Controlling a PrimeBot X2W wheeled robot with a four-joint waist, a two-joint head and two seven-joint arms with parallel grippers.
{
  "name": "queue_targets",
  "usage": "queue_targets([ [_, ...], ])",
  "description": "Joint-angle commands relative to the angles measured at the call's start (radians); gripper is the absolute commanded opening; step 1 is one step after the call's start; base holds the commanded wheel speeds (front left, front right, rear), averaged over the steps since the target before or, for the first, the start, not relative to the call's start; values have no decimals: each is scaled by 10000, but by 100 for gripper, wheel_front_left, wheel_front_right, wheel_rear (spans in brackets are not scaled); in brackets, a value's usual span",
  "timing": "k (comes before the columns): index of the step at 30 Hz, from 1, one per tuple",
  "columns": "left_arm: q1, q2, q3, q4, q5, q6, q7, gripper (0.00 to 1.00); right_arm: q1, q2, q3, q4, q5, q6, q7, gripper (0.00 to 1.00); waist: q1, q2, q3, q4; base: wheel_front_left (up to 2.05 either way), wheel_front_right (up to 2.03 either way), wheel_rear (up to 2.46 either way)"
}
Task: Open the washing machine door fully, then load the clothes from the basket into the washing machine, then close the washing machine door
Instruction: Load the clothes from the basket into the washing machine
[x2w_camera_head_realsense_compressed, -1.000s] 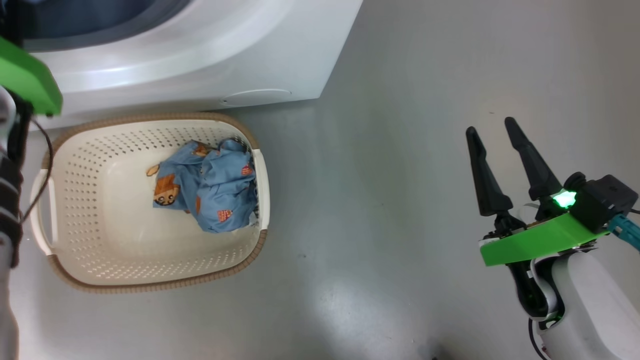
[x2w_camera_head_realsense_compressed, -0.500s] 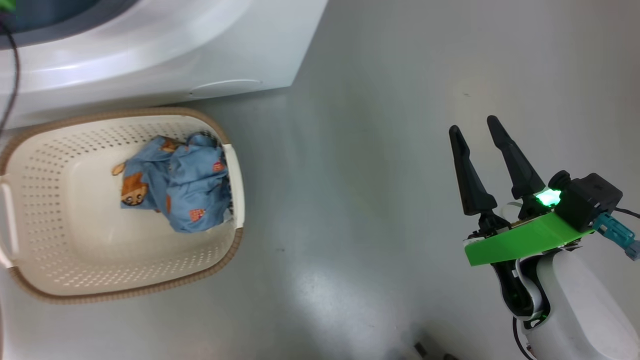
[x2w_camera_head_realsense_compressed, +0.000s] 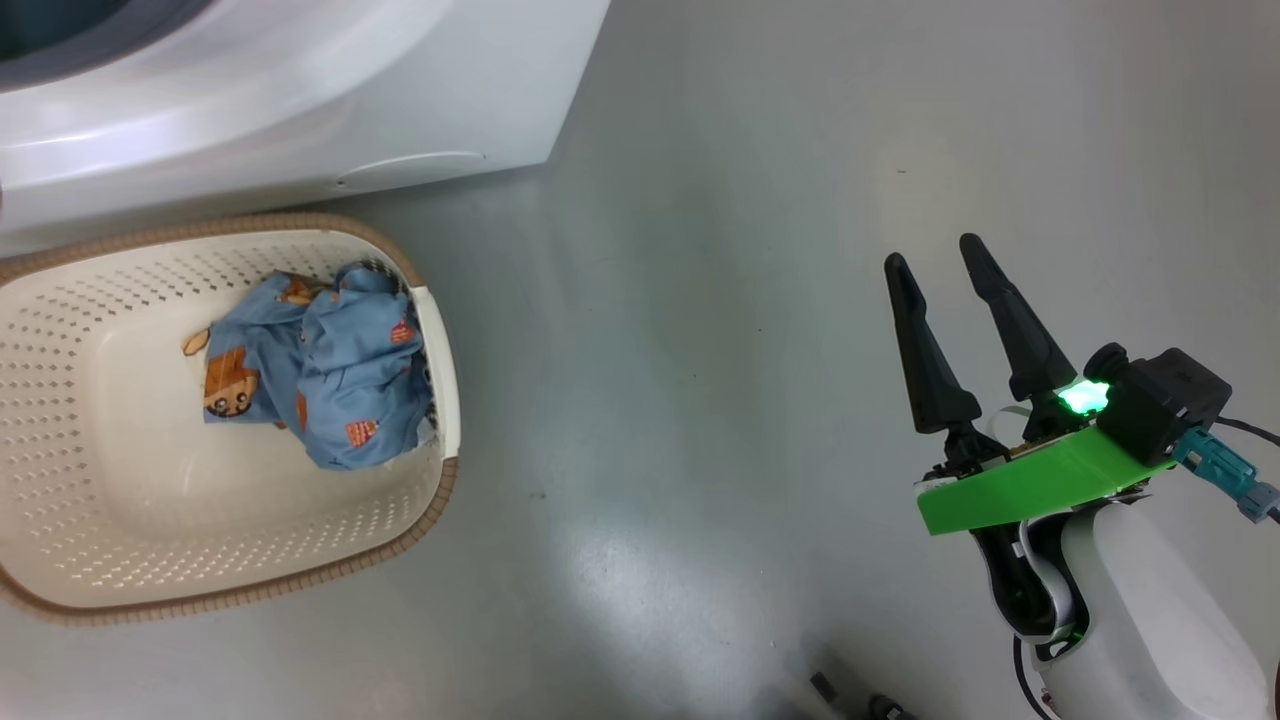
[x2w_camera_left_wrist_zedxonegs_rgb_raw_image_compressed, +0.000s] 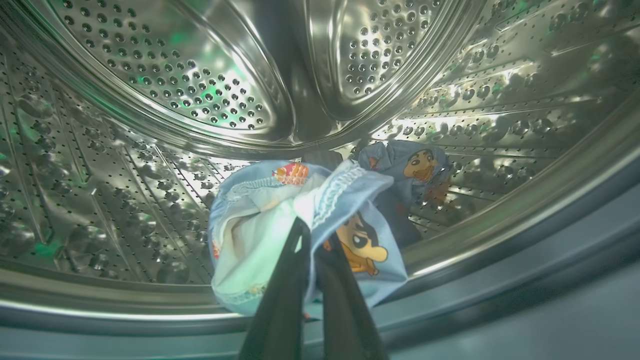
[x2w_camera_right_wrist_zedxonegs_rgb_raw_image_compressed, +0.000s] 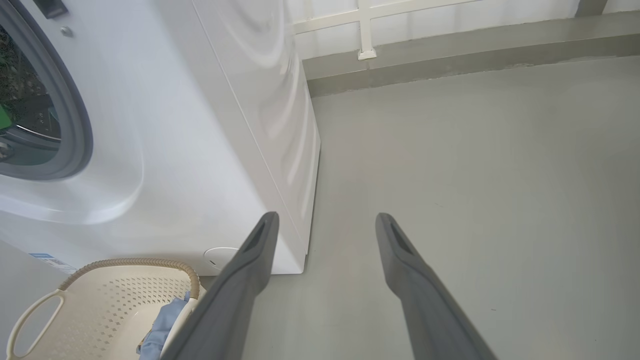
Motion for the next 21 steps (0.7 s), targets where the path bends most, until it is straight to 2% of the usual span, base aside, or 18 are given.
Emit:
queue_targets([
  [1, -237, 469, -17, -79, 119, -53, 205, 0, -4, -23, 183, -227, 129, 44, -82, 100, 0, -1, -11, 13, 0, 0, 0],
  [4, -224, 501, -285, 73, 294, -86, 820, 0, -32, 2, 216, -200, 142, 44, -82, 100, 0, -1, -34, 22, 0, 0, 0],
  [5, -186, 484, -337, 115, 299, -126, 1132, 3, -43, 8, 225, -198, 147, 44, -82, 100, 0, -1, -38, 25, 0, 0, 0],
  [7, -184, 486, -430, 153, 330, -156, 1417, 16, -60, 17, 239, -203, 154, 44, -82, 100, 0, -1, -56, 25, 0, 0, 0],
  [10, -178, 446, -450, 177, 280, -202, 1613, 22, -63, 10, 234, -207, 160, 44, -82, 100, 0, -1, -73, 36, 0, 0, 0],
  [12, -187, 432, -460, 192, 238, -213, 1689, 33, -61, -9, 224, -208, 169, 44, -82, 100, 0, -1, -88, 47, 0, 0, 0],
  [13, -189, 426, -471, 199, 223, -221, 1725, 42, -60, -19, 220, -210, 172, 44, -82, 100, 0, -1, -96, 52, 0, 0, 0],
  [15, -189, 420, -475, 209, 176, -232, 1750, 89, -61, -32, 206, -207, 169, 44, -82, 100, 0, -1, -122, 58, 0, 0, 0],
  [16, -185, 409, -451, 213, 125, -245, 1732, 100, -62, -37, 195, -207, 165, 44, -82, 100, 0, -1, -137, 65, 0, 0, 0],
  [21, -107, 264, -257, 223, -213, -338, 1304, 100, -51, -75, 125, -203, 147, 44, -82, 100, 0, -1, -269, 149, 0, 0, 0],
])
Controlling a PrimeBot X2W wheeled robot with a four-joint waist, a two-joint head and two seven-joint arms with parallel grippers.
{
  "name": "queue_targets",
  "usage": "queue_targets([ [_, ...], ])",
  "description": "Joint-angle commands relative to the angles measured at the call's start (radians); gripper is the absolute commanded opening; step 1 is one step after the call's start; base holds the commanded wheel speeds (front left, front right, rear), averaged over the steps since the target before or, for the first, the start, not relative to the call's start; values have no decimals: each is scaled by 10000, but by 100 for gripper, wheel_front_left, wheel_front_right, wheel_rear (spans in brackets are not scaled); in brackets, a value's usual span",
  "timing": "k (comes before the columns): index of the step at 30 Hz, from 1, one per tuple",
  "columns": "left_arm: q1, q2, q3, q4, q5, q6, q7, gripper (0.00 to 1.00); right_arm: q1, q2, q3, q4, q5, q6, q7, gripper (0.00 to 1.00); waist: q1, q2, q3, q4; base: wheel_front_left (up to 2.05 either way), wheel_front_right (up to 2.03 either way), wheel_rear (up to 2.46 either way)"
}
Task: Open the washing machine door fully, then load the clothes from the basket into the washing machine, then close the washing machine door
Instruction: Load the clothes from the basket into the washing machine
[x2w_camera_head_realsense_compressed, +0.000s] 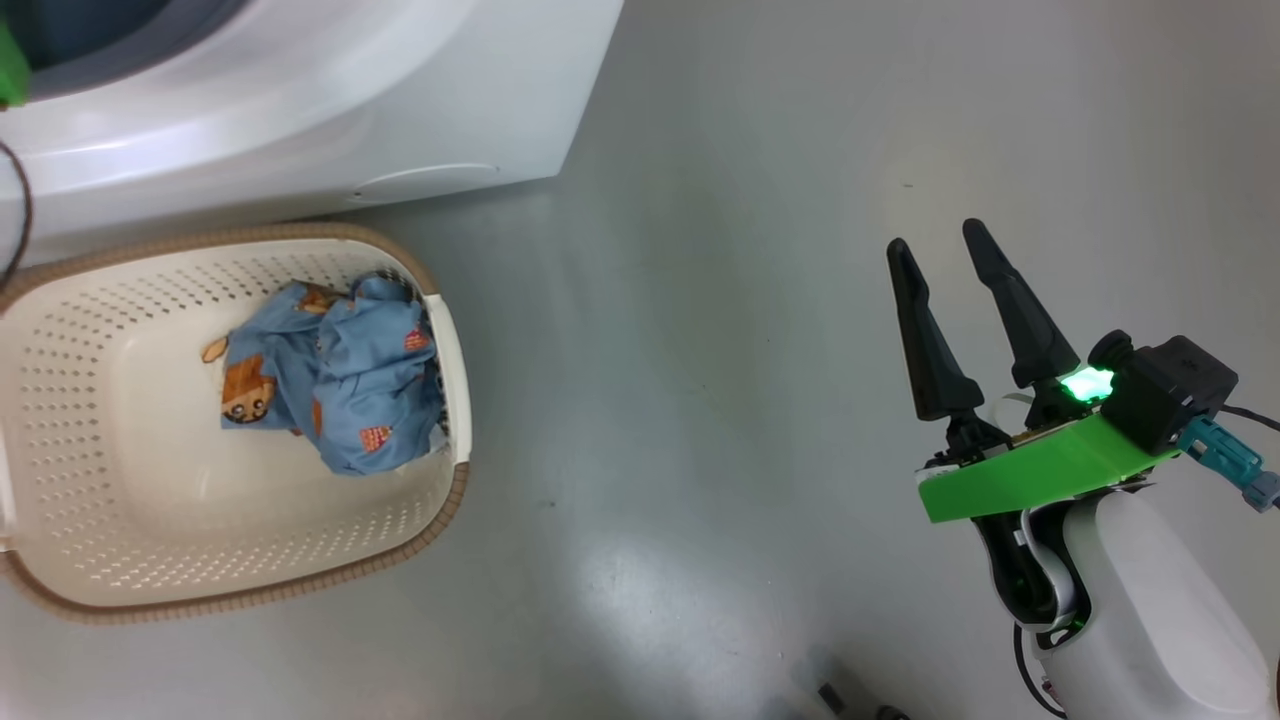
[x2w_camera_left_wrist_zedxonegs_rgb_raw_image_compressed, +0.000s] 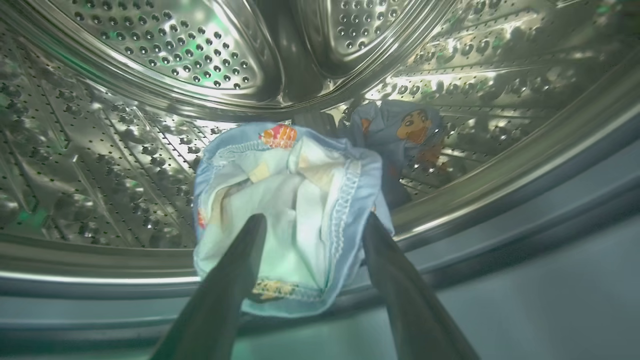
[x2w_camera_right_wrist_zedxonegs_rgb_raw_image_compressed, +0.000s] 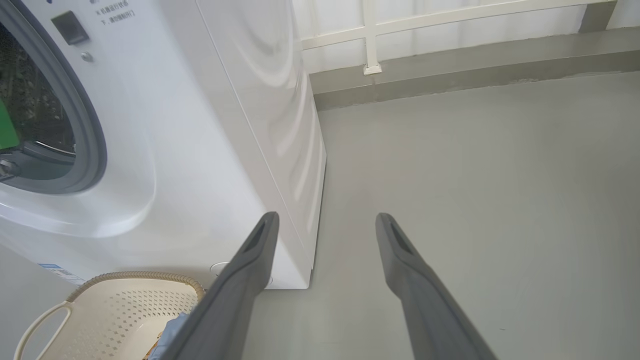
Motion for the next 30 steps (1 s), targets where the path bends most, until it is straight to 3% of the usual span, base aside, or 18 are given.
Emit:
queue_targets([
  [1, 22, 316, 175, -154, -155, -59, -235, 100, 137, -89, 117, -205, 127, 44, -82, 100, 1, 0, -78, 66, 0, 0, 0],
  [17, 1770, -266, 1094, -556, -1632, -429, -2185, 100, 417, -554, -90, -123, 59, 44, -82, 100, 1, 0, -1340, 723, 0, 0, 0],
  [30, 5205, -375, 2150, -3512, -1456, -454, -2225, 100, 1140, -1154, -84, 50, 38, 44, -82, 100, 1, 0, -3014, 1224, 0, 0, 0],
])
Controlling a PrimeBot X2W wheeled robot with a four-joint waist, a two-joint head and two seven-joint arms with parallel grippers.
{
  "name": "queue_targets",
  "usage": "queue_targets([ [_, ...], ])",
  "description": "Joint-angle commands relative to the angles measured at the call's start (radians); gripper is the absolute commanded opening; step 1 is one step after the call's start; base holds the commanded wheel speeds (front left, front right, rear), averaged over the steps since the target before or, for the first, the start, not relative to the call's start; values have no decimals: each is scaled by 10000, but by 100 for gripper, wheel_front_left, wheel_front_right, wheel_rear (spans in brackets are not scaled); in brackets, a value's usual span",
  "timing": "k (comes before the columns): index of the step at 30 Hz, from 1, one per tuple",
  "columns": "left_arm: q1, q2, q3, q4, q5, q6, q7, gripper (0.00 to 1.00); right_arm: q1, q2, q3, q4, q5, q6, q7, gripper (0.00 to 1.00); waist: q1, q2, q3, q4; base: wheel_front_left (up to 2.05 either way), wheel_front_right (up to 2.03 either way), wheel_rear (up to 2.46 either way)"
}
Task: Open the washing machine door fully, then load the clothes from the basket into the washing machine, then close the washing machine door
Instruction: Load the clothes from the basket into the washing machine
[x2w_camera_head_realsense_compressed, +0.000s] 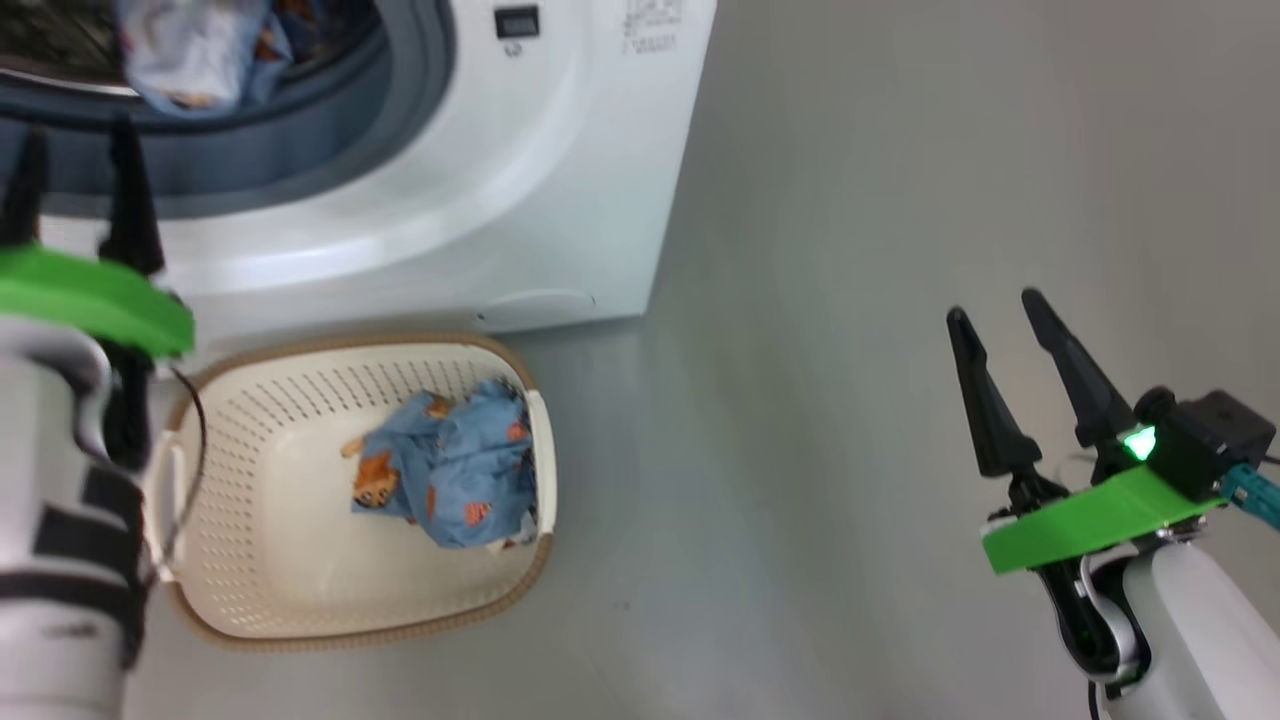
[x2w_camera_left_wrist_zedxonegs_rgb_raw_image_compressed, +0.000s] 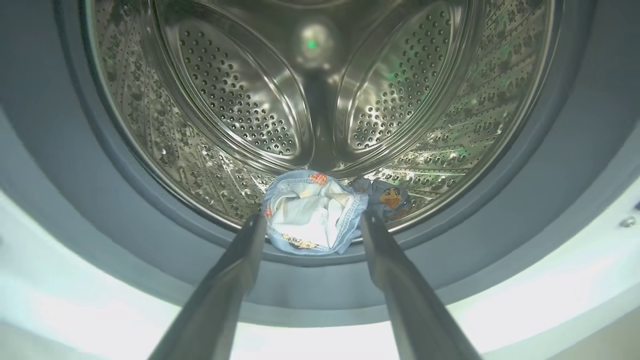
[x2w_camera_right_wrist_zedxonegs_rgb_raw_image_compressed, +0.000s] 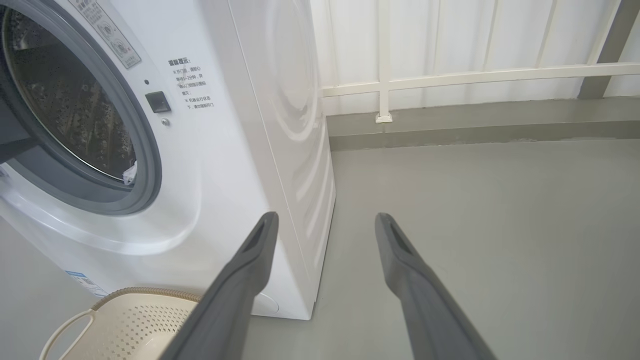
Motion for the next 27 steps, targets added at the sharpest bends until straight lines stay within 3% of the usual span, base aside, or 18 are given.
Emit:
queue_targets([
  [1, 561, 340, 346, -579, 203, -28, -61, 100, 358, -214, 148, -143, 45, 44, -82, 100, 2, -1, -728, 315, 0, 0, 0],
  [13, 3547, -325, 1114, -2431, 976, -34, -62, 100, 1379, -556, -75, -19, 111, 44, -82, 100, 2, -1, -2102, 903, 0, 0, 0],
  [27, 6044, -723, 1641, -4180, 1657, -35, -62, 100, 2293, -826, -344, -83, 112, 44, -82, 100, 2, -1, -2867, 1320, 0, 0, 0],
])
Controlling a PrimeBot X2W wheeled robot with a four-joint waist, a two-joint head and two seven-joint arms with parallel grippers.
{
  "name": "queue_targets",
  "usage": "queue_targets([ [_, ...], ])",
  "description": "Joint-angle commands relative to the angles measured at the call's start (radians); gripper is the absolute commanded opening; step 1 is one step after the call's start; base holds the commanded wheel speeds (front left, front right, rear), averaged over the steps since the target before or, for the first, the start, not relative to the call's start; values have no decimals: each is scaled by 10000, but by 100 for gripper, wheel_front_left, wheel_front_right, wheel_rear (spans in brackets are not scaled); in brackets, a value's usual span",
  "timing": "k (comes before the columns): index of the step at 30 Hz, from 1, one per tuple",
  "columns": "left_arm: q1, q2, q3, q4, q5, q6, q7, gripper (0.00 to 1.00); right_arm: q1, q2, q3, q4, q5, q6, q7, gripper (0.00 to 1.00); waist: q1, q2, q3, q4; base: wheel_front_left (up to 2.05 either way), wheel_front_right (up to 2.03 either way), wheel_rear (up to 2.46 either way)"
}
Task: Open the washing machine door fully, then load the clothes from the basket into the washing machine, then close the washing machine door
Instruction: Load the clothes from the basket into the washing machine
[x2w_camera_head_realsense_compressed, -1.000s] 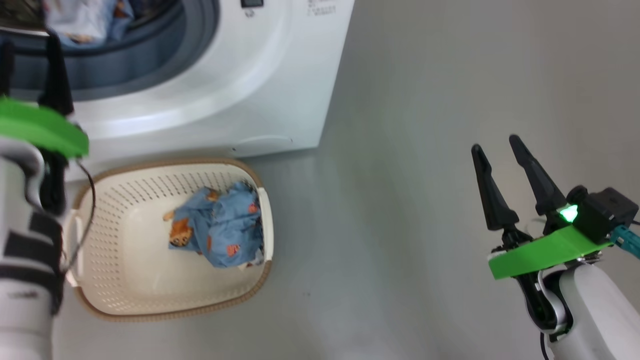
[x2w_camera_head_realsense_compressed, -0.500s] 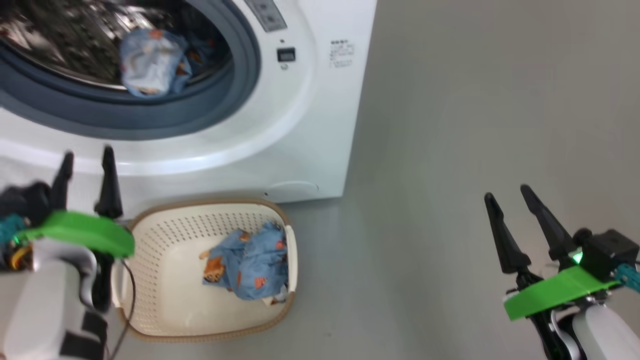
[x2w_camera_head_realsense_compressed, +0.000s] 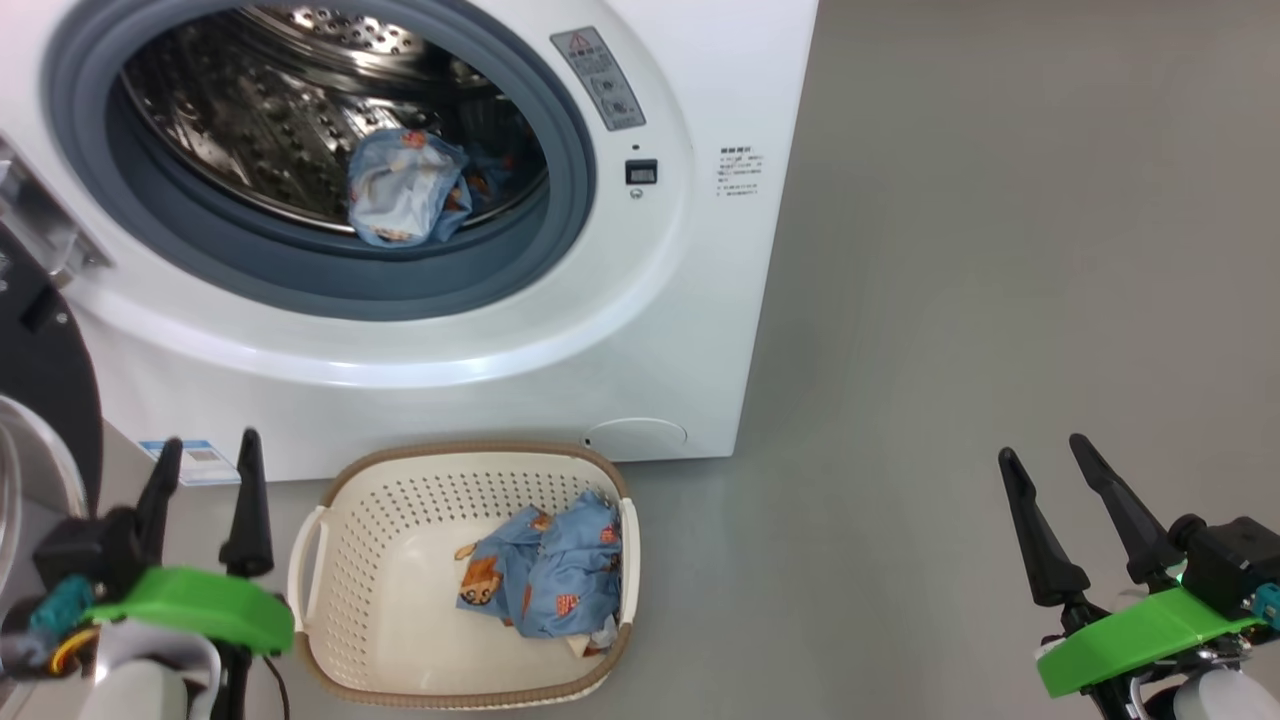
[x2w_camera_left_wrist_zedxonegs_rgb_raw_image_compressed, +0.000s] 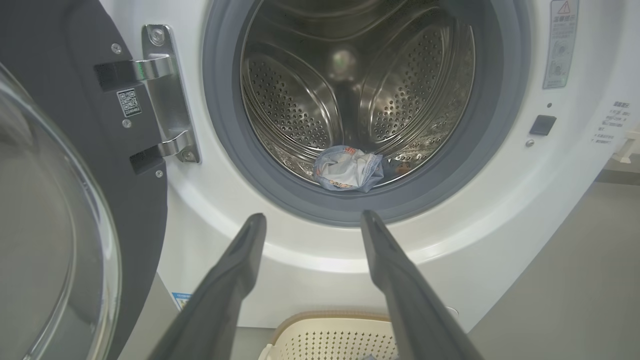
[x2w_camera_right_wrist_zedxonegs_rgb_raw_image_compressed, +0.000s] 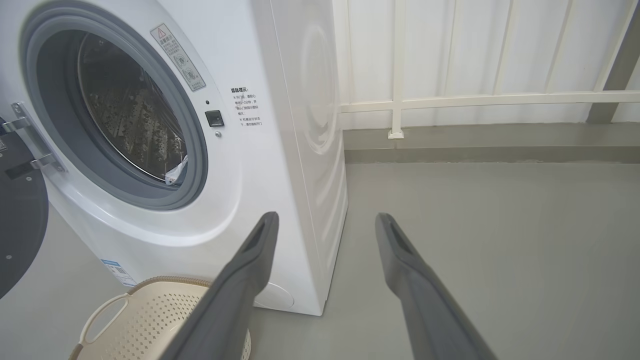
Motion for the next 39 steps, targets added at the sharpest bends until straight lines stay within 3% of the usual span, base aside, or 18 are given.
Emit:
queue_targets([
  [1, 128, 223, 394, -420, 129, -35, -64, 100, 86, -249, 108, -232, 104, 44, -82, 100, 1, 0, -125, 73, 0, 0, 0],
  [17, 2610, -585, 1300, -2389, 498, -36, -64, 100, 411, -273, 2, -263, 42, 44, -82, 100, 1, 0, -289, -111, 0, 0, 0],
  [39, 2859, -765, 1428, -2651, 627, -36, -64, 100, 274, -195, -115, -387, 12, 44, -82, 100, 1, 0, 62, -215, 0, 0, 0],
])
